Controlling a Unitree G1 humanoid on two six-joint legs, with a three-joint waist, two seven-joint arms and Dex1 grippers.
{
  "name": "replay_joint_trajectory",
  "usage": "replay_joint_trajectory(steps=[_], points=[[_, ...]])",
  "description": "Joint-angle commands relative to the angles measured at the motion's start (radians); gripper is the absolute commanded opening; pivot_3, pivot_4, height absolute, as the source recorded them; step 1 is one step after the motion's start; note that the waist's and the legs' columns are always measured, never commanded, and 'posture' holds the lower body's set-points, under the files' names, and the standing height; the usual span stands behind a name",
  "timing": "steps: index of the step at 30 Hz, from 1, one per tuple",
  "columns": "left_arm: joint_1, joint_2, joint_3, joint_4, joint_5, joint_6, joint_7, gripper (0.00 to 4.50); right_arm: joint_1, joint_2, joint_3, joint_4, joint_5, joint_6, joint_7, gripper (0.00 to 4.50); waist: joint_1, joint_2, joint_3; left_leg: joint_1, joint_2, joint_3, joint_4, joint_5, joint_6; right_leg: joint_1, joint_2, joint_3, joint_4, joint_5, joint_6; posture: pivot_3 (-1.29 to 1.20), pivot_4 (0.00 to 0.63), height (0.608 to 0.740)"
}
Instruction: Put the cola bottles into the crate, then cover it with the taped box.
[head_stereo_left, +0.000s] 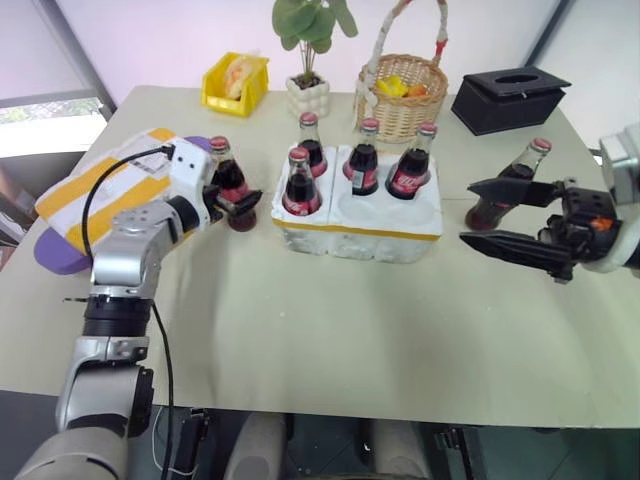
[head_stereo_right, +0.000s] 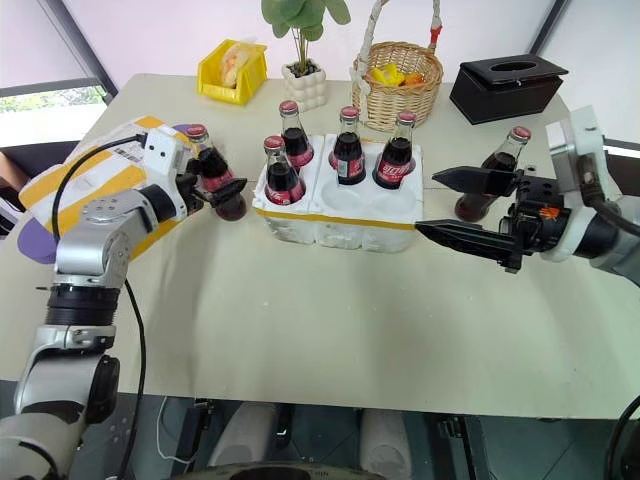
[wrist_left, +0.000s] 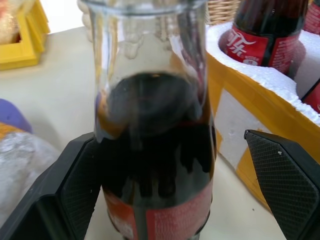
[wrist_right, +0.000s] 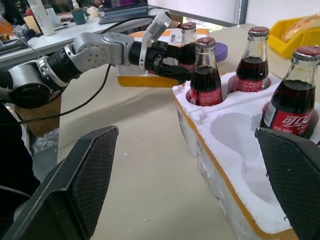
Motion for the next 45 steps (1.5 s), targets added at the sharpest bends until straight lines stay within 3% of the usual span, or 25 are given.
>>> replay_joint_trajectory(steps=[1, 11, 14, 16, 25, 32, 37, 40, 45], points=[[-0.038, -0.003, 0.004, 0.046, 0.009, -0.03, -0.015, 4.48, 0.006, -0.011, -0.058, -0.038, 0.03, 0.003, -0.013, 4.5, 0.001, 0.0, 0.0, 0.0, 0.0, 0.0, 0.0, 0.0, 0.0, 0.0, 0.0, 0.0, 0.0, 0.0, 0.0, 0.0, 0.15, 0.74], [-0.11, -0.045, -0.005, 0.185, 0.033, -0.1, -0.047, 4.48, 0.027, -0.013, -0.077, -0.052, 0.049, 0.006, -0.032, 4.5, 0.002, 0.0, 0.0, 0.0, 0.0, 0.0, 0.001, 0.0, 0.0, 0.001, 0.0, 0.0, -0.001, 0.001, 0.001, 0.0, 0.15, 0.74], [-0.118, -0.052, -0.004, 0.186, 0.035, -0.108, -0.056, 3.67, 0.029, -0.014, -0.08, -0.053, 0.051, 0.006, -0.033, 4.5, 0.002, 0.0, 0.0, 0.0, 0.0, 0.0, 0.001, 0.0, 0.0, 0.0, 0.0, 0.0, -0.001, 0.001, 0.001, 0.0, 0.15, 0.74], [-0.117, -0.049, -0.004, 0.182, 0.036, -0.104, -0.059, 2.76, 0.027, -0.013, -0.079, -0.052, 0.051, 0.006, -0.036, 4.5, 0.002, 0.0, 0.0, 0.0, 0.0, 0.0, 0.001, 0.0, 0.0, 0.0, 0.0, 0.0, -0.001, 0.001, 0.001, 0.0, 0.15, 0.74], [-0.071, 0.021, 0.03, 0.028, 0.002, -0.002, -0.081, 2.76, 0.018, -0.011, -0.064, -0.038, 0.038, -0.002, -0.034, 4.5, -0.005, -0.001, 0.001, -0.001, 0.0, 0.0, 0.0, 0.0, 0.0, 0.0, 0.0, 0.0, -0.001, 0.001, 0.001, 0.0, 0.15, 0.74], [0.048, 0.227, 0.074, -0.414, -0.245, 0.276, -0.302, 2.76, 0.017, -0.002, -0.041, -0.032, 0.018, -0.014, -0.026, 4.5, -0.005, -0.003, 0.003, -0.003, 0.0, 0.0, -0.002, 0.0, 0.0, -0.003, 0.0, 0.0, -0.001, 0.001, 0.001, 0.0, 0.15, 0.74], [0.02, 0.343, 0.095, -0.604, -0.465, 0.458, -0.413, 2.76, 0.017, 0.007, -0.012, -0.024, -0.002, -0.036, -0.018, 4.5, 0.002, -0.003, 0.003, -0.003, 0.0, 0.0, -0.001, 0.0, 0.0, -0.001, 0.0, 0.0, -0.004, -0.001, -0.003, 0.0, 0.15, 0.74], [-0.057, 0.332, 0.049, -0.627, -0.496, 0.488, -0.401, 2.76, 0.014, 0.013, 0.0, -0.022, -0.008, -0.045, -0.013, 4.5, 0.002, -0.003, 0.003, -0.003, 0.0, 0.0, 0.0, 0.0, 0.0, 0.0, 0.0, 0.0, -0.006, -0.001, -0.003, 0.0, 0.15, 0.74], [-0.253, 0.165, -0.078, -0.547, -0.432, 0.489, -0.267, 2.76, 0.013, 0.024, 0.004, -0.03, -0.003, -0.049, -0.013, 4.5, 0.003, -0.003, 0.003, -0.003, 0.0, 0.0, 0.001, 0.0, 0.0, 0.002, 0.0, 0.0, -0.007, 0.0, -0.001, 0.0, 0.15, 0.74]])
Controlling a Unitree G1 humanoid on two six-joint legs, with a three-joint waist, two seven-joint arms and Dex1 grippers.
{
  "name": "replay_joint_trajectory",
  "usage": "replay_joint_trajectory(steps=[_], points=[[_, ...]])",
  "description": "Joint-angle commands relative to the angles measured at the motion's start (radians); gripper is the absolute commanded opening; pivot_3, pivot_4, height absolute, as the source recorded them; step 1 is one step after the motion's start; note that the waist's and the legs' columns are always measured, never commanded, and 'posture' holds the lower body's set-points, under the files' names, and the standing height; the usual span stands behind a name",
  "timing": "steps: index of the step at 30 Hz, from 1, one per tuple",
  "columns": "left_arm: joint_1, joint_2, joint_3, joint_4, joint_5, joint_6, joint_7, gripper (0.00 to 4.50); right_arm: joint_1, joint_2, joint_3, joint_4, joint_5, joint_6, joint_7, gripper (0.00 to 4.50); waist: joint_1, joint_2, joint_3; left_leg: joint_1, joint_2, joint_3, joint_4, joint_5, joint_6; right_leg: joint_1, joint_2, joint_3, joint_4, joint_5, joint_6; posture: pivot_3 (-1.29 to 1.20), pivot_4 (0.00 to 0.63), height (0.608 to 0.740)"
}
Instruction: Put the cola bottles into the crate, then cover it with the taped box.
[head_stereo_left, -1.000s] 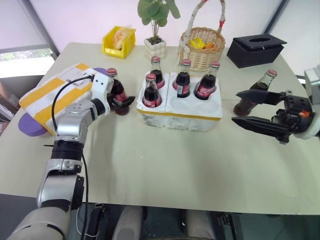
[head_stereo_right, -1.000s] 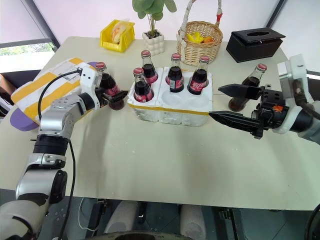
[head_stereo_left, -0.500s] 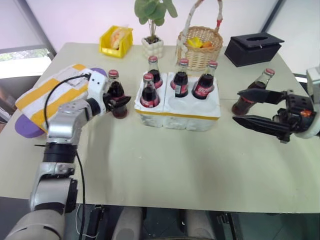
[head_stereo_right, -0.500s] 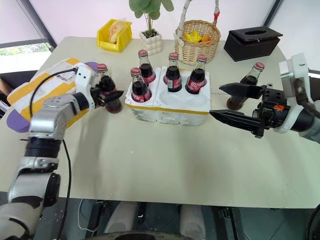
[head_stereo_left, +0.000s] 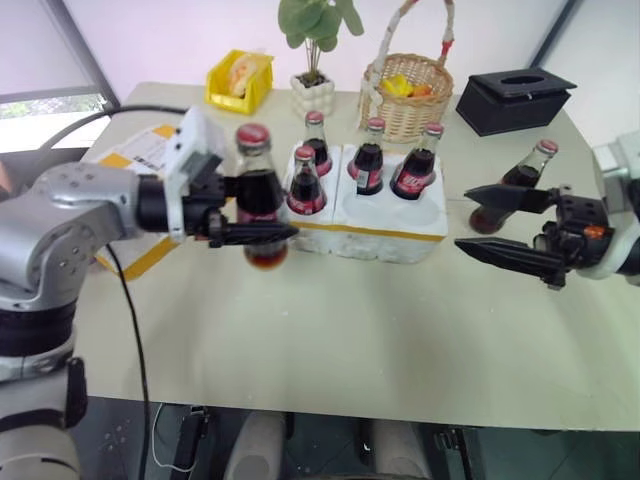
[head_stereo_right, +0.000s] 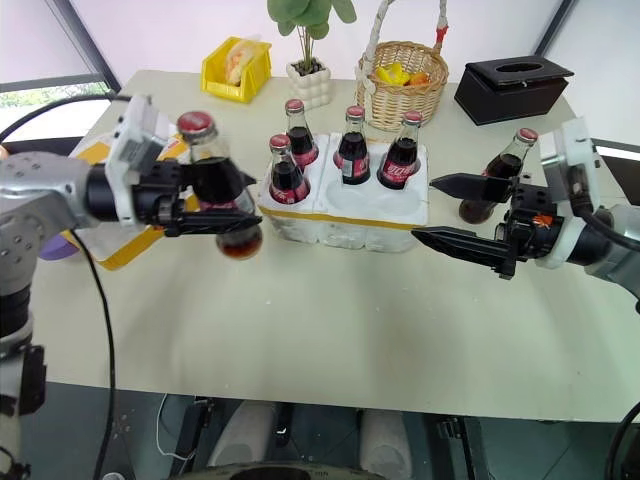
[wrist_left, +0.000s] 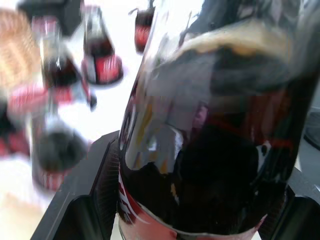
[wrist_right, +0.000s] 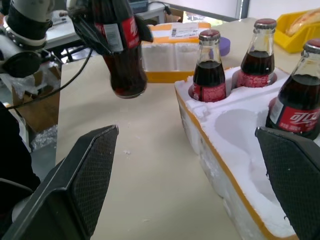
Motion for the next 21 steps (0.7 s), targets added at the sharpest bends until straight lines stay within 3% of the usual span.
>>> replay_joint_trajectory(steps=[1, 6, 11, 16, 21], points=[[-0.14, -0.13, -0.047, 0.064, 0.031, -0.012, 0.107, 2.76, -0.015, 0.005, -0.02, -0.018, 0.014, -0.017, -0.001, 4.5, -0.002, 0.0, 0.0, 0.0, 0.0, 0.0, 0.0, 0.0, 0.0, 0.0, 0.0, 0.0, 0.0, 0.0, 0.001, 0.0, 0.15, 0.74], [-0.244, -0.301, -0.1, 0.156, 0.06, -0.018, 0.176, 2.76, 0.007, 0.016, -0.037, -0.043, 0.027, -0.01, -0.019, 4.5, -0.007, -0.001, 0.0, -0.001, -0.001, 0.0, -0.001, 0.0, 0.001, -0.001, 0.0, 0.0, -0.001, 0.003, 0.006, 0.0, 0.15, 0.74], [-0.277, -0.446, -0.149, 0.225, 0.135, -0.011, 0.316, 2.76, 0.017, 0.109, 0.079, -0.008, -0.095, -0.104, -0.034, 4.5, -0.01, 0.0, 0.001, 0.0, 0.001, 0.0, -0.002, -0.002, 0.003, -0.001, 0.003, 0.002, -0.001, 0.002, 0.007, 0.0, 0.15, 0.74], [-0.294, -0.541, -0.133, 0.282, 0.234, 0.051, 0.532, 2.76, 0.04, 0.122, 0.071, -0.016, -0.105, -0.113, -0.039, 4.5, -0.006, 0.001, 0.001, 0.0, 0.0, 0.001, 0.0, -0.002, 0.003, -0.001, 0.003, 0.004, 0.0, 0.003, 0.006, 0.0, 0.15, 0.74], [-0.287, -0.619, -0.122, 0.299, 0.282, 0.028, 0.631, 2.76, 0.056, 0.128, 0.077, -0.014, -0.114, -0.129, -0.035, 4.5, -0.002, 0.001, 0.001, 0.0, 0.0, 0.001, 0.0, -0.002, 0.003, -0.001, 0.003, 0.004, -0.001, 0.003, 0.007, 0.0, 0.15, 0.74]])
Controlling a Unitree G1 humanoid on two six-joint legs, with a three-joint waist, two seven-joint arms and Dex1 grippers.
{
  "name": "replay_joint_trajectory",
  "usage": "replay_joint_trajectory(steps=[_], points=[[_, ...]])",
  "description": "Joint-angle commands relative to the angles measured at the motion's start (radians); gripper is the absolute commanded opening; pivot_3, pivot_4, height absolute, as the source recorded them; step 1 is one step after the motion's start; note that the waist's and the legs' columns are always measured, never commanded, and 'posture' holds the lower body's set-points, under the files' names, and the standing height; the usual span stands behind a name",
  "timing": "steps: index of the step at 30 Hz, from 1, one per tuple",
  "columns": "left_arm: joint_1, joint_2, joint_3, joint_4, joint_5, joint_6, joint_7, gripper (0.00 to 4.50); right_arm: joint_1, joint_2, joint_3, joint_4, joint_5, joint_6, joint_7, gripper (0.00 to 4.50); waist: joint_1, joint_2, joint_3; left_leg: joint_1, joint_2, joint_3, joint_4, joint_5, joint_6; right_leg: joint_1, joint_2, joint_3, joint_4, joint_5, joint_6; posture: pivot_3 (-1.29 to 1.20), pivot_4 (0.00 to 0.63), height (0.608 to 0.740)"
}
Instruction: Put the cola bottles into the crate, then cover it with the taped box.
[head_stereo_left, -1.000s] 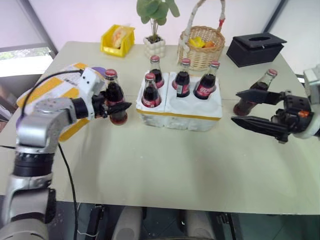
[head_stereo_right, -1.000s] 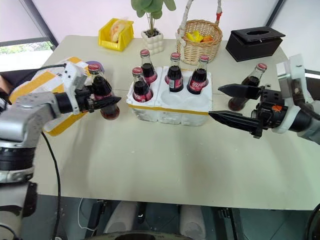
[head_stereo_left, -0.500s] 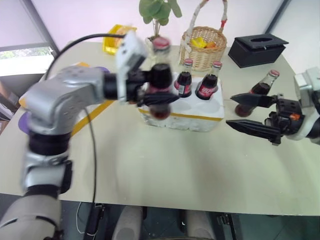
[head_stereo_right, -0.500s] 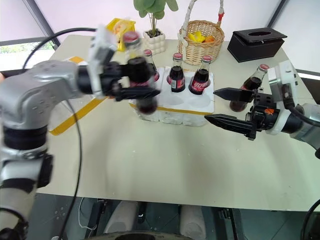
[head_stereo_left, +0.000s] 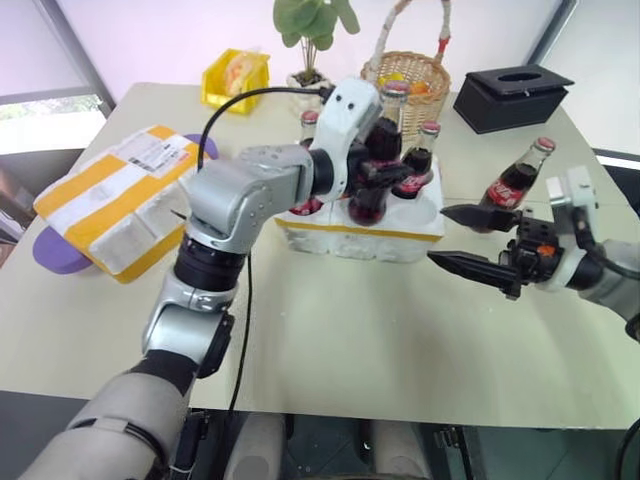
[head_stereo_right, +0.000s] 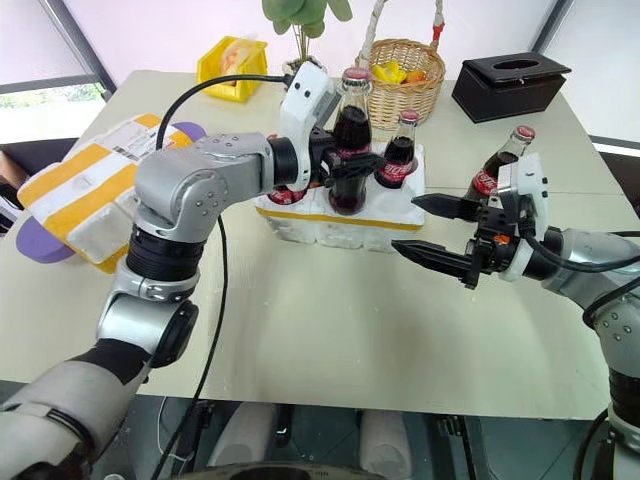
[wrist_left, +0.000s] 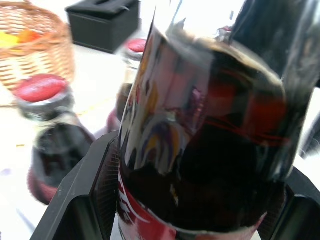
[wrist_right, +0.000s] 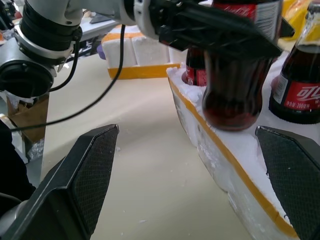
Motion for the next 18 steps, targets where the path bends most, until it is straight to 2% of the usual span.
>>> replay_joint_trajectory(steps=[1, 7, 18], points=[[-0.045, -0.043, 0.038, -0.024, 0.032, -0.04, 0.06, 2.76, 0.006, 0.005, -0.022, -0.014, -0.007, -0.028, 0.006, 4.5, 0.0, 0.0, 0.0, 0.0, 0.0, 0.0, 0.0, 0.0, 0.0, 0.0, 0.0, 0.0, 0.0, 0.0, 0.0, 0.0, 0.15, 0.74], [-0.03, -0.081, 0.022, -0.015, 0.071, -0.055, 0.081, 2.76, -0.005, 0.004, -0.026, -0.002, -0.034, -0.048, -0.005, 4.5, 0.0, 0.0, 0.0, 0.0, 0.0, 0.0, 0.0, 0.0, 0.0, 0.0, 0.0, 0.0, 0.0, 0.0, 0.0, 0.0, 0.15, 0.74], [-0.003, -0.048, -0.039, -0.014, 0.15, -0.082, 0.049, 2.76, -0.026, 0.004, -0.021, 0.042, -0.089, -0.074, -0.019, 4.5, 0.0, 0.0, 0.0, 0.0, 0.0, 0.0, 0.0, 0.0, 0.0, 0.0, 0.0, 0.0, 0.0, 0.0, 0.0, 0.0, 0.15, 0.74]])
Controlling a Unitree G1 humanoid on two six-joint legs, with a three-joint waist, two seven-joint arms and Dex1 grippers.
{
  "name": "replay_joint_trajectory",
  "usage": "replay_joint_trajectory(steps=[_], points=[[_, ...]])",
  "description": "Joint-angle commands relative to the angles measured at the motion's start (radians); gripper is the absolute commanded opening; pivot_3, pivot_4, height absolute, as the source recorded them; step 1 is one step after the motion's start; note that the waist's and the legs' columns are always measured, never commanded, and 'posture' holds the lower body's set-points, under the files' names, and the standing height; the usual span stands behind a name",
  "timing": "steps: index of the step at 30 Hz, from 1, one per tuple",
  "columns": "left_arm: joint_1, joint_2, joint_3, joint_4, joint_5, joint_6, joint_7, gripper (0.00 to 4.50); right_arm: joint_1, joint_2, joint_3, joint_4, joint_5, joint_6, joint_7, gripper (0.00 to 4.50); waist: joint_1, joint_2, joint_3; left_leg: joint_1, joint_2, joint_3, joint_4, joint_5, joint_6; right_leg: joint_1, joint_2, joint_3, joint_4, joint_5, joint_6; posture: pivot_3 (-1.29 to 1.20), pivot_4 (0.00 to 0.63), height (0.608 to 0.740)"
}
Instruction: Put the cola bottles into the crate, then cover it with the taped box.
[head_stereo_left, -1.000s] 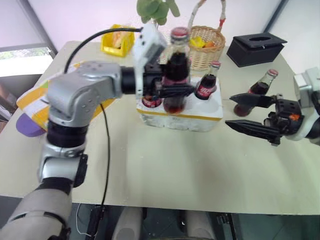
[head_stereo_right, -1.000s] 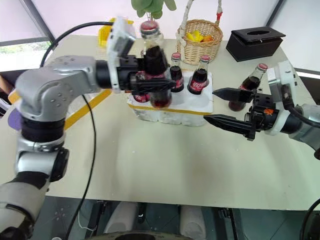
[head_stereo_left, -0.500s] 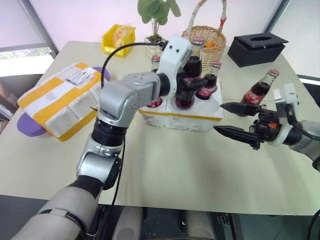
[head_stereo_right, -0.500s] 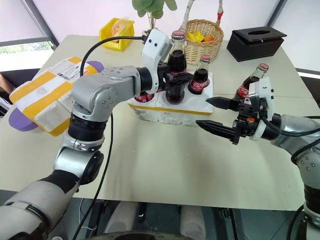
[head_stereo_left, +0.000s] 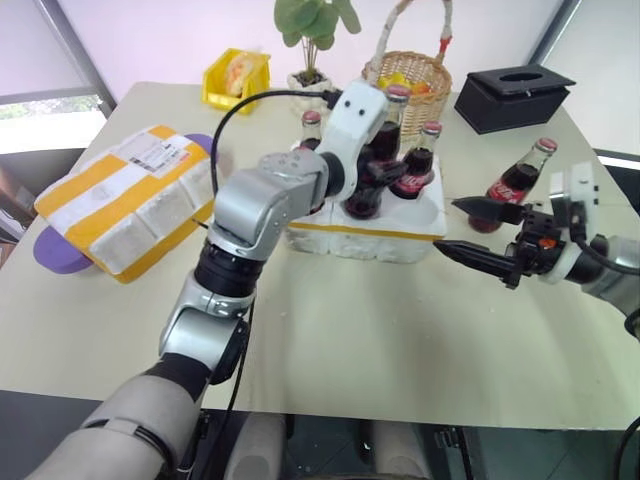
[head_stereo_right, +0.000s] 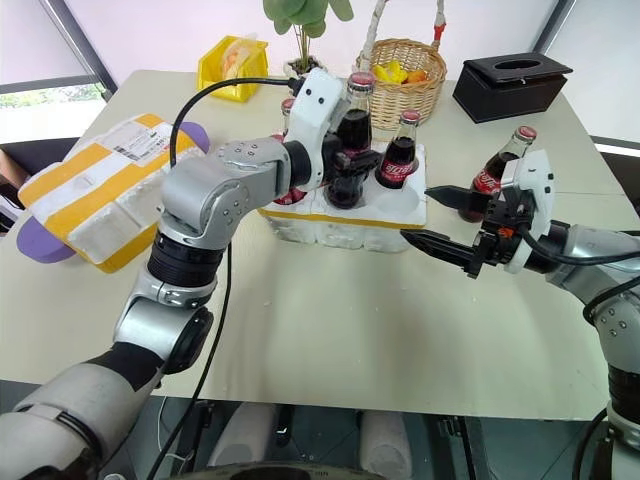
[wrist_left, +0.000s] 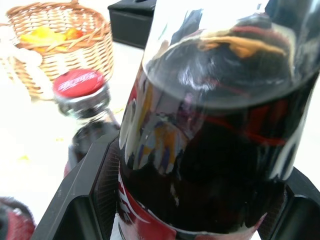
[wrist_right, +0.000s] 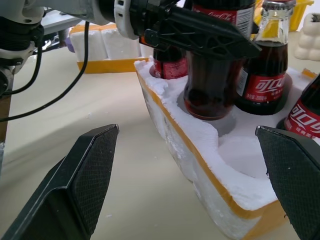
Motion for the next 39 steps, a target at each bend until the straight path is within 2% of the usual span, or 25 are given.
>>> replay_joint_trajectory(steps=[1, 4, 6, 8, 16, 21, 27, 31, 36, 39], points=[[-0.016, -0.011, -0.005, -0.027, 0.025, -0.061, -0.009, 2.76, -0.016, 0.003, -0.021, -0.007, -0.002, -0.029, 0.008, 4.5, 0.0, 0.0, 0.0, 0.0, 0.0, 0.0, 0.0, 0.0, 0.0, 0.0, 0.0, 0.0, 0.0, 0.0, 0.0, 0.0, 0.15, 0.74], [-0.002, -0.02, -0.015, -0.002, 0.043, -0.085, -0.019, 2.76, -0.02, 0.009, -0.015, -0.004, -0.005, -0.033, 0.007, 4.5, 0.0, 0.0, 0.0, 0.0, 0.0, 0.0, 0.0, 0.0, 0.0, 0.0, 0.0, 0.0, 0.0, 0.0, 0.0, 0.0, 0.15, 0.74], [0.012, -0.031, -0.015, 0.017, 0.049, -0.097, -0.02, 3.79, -0.02, 0.012, -0.013, -0.003, -0.007, -0.037, 0.008, 4.5, -0.001, 0.0, 0.0, 0.0, 0.0, 0.0, 0.0, 0.0, 0.0, 0.0, 0.0, 0.0, 0.0, 0.0, 0.0, 0.0, 0.15, 0.74], [0.027, -0.043, -0.011, 0.034, 0.052, -0.104, -0.019, 4.44, -0.02, 0.016, -0.01, -0.003, -0.011, -0.039, 0.008, 4.5, 0.0, 0.0, 0.0, 0.0, 0.0, 0.0, 0.0, 0.0, 0.0, 0.0, 0.0, 0.0, 0.0, 0.0, 0.0, 0.0, 0.15, 0.74], [0.069, -0.047, -0.009, 0.031, 0.069, -0.099, -0.021, 4.44, -0.021, 0.02, -0.011, 0.004, -0.017, -0.045, 0.014, 4.5, 0.0, 0.0, 0.0, 0.001, 0.0, 0.0, 0.001, 0.0, 0.0, 0.001, 0.0, 0.0, 0.001, 0.0, 0.0, 0.0, 0.15, 0.74], [0.014, -0.022, 0.034, -0.019, 0.034, -0.043, -0.045, 4.44, -0.031, 0.022, -0.001, 0.019, -0.028, -0.054, 0.02, 4.5, -0.001, 0.0, 0.0, 0.001, 0.0, 0.0, 0.001, 0.0, 0.0, 0.001, 0.0, 0.0, 0.001, 0.0, 0.0, 0.0, 0.15, 0.74], [-0.075, 0.095, 0.089, -0.171, -0.088, 0.17, -0.144, 4.44, -0.026, 0.004, -0.005, 0.055, -0.049, -0.069, 0.052, 4.5, -0.003, 0.0, 0.0, 0.001, 0.0, 0.0, 0.001, 0.0, 0.0, 0.001, 0.0, 0.0, 0.001, 0.0, 0.0, 0.0, 0.15, 0.74], [-0.134, 0.129, 0.235, -0.251, -0.213, 0.383, -0.15, 4.44, -0.032, 0.0, -0.007, 0.102, -0.064, -0.074, 0.067, 4.5, -0.003, 0.0, 0.0, 0.002, 0.0, 0.0, 0.001, 0.0, 0.0, 0.001, 0.0, 0.0, 0.002, 0.0, 0.0, 0.0, 0.15, 0.74], [-0.153, 0.239, 0.261, -0.34, -0.248, 0.406, -0.166, 4.44, -0.034, -0.002, 0.001, 0.151, -0.094, -0.087, 0.086, 4.5, -0.006, 0.0, 0.0, 0.003, 0.0, 0.0, 0.001, 0.0, -0.001, 0.002, 0.0, 0.0, 0.003, 0.0, 0.0, 0.0, 0.15, 0.74], [-0.151, 0.288, 0.337, -0.363, -0.296, 0.39, -0.192, 4.44, -0.054, -0.005, 0.004, 0.203, -0.131, -0.104, 0.077, 4.5, -0.009, 0.0, 0.0, 0.003, 0.0, 0.0, 0.001, 0.001, -0.001, 0.002, 0.0, 0.0, 0.003, 0.0, 0.0, 0.0, 0.15, 0.74]])
